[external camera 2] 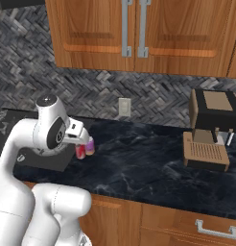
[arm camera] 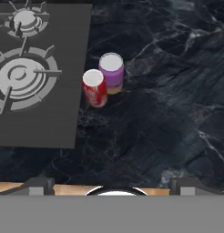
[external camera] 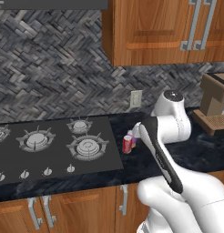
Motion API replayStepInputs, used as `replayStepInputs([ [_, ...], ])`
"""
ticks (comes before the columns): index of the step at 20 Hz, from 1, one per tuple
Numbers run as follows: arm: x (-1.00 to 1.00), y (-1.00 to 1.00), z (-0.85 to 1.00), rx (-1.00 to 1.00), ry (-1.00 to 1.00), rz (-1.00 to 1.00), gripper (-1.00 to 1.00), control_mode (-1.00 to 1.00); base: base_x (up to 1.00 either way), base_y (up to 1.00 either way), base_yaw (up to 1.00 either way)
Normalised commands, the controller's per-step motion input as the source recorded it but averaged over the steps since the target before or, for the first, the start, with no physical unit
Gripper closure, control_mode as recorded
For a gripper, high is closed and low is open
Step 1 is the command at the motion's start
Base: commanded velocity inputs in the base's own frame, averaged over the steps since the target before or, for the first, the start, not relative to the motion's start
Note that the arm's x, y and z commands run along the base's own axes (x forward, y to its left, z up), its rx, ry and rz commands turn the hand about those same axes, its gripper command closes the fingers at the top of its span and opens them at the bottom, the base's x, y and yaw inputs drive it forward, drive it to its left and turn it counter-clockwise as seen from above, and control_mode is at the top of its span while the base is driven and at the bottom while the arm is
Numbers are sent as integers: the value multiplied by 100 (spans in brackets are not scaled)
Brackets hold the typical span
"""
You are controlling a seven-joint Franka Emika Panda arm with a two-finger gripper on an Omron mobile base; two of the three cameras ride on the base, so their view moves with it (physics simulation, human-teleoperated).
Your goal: Four empty soda cans are scattered around the kitchen. Gather all the cans and cluster them next to the stove for recycling.
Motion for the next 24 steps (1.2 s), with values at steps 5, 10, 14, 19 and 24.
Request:
replayStepInputs([
  [5, -23, -10, 25, 0, -1, 1, -100, -100, 0, 0, 0],
  [10, -19, -2, 24, 0, 0, 0, -100, -100, 0, 0, 0],
  [14, -23, 0, 22, 0, 0, 0, -100, -100, 0, 0, 0],
  [19, -25, 0, 22, 0, 0, 0, -100, -100, 0, 0, 0],
  [24, 0, 0, 0, 0, 0, 0, -100, 100, -54, 0, 0],
])
